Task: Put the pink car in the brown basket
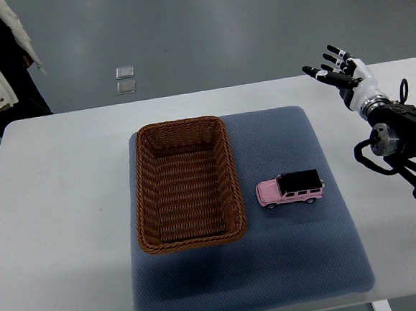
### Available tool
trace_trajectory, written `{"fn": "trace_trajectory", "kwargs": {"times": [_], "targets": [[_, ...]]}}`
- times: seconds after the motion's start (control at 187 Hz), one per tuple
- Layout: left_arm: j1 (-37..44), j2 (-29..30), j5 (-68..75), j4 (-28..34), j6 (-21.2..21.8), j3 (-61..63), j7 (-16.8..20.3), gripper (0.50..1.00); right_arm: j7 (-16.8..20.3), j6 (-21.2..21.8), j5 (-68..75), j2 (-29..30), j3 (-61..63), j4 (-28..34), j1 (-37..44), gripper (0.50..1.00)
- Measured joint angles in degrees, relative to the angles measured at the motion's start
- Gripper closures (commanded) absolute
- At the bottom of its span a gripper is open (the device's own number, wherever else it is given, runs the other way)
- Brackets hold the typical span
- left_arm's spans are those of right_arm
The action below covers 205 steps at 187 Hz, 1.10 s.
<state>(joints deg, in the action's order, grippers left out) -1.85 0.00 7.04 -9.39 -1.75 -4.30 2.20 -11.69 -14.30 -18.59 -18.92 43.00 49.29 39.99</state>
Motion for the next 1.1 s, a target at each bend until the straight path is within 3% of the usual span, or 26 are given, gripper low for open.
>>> {"fn": "trace_trajectory", "kwargs": {"times": [0.423,0.648,1.098], "targets": [[0.00,0.00,0.00,-0.02,0.00,0.07,0.00,0.500,0.08,0.53,-1.19,-0.34,-1.17,0.33,0.39,0.587],[0.00,0.00,0.00,0.06,-0.02,-0.01,0.00,0.500,0.25,3.36,-6.25,-0.76,-2.09,0.70,0.53,0.587],[0.00,0.00,0.00,0.14,-0.02,-0.01,0.00,0.500,0.29,8.84,-14.67,-11.41,-17.16,3.62,9.03,0.576]]}}
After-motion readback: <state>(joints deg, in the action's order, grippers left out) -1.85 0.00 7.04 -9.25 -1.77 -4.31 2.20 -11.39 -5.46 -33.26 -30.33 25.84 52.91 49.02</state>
